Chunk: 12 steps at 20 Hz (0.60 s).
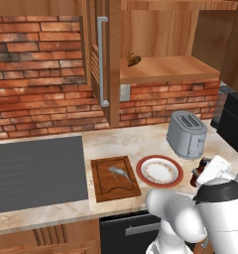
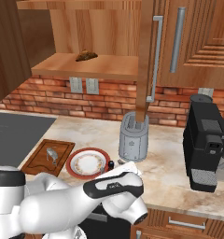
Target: Pick the fish from the plate and place it on the cutting board. Then pick the condiment bottle from the cabinet and place it next to the cutting board.
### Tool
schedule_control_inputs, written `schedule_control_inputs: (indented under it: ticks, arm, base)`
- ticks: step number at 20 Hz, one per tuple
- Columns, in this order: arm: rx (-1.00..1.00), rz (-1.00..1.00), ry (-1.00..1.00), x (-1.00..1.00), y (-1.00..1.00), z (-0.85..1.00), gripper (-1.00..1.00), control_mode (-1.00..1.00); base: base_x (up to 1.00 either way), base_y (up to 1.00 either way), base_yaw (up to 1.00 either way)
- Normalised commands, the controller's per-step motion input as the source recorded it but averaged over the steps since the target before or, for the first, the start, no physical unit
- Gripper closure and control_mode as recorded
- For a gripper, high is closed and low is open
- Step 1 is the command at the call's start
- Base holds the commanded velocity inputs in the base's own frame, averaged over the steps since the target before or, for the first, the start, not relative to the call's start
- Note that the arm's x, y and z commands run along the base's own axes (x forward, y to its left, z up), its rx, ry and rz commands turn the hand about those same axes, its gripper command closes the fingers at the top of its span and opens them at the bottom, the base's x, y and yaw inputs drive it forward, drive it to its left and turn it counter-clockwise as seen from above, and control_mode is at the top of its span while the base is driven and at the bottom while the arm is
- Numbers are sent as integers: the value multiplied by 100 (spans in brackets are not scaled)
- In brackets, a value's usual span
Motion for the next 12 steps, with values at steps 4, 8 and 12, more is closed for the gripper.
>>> schedule_control_inputs:
  ticks: [4, 8, 12]
  arm:
    - [0, 0, -1, -11, 0, 0, -100, -100]
    - [0, 0, -2, -17, 0, 0, -100, -100]
    - [0, 0, -4, -20, 0, 0, -100, -100]
  base:
    - [0, 0, 0]
    - [0, 0, 0]
    - [0, 0, 0]
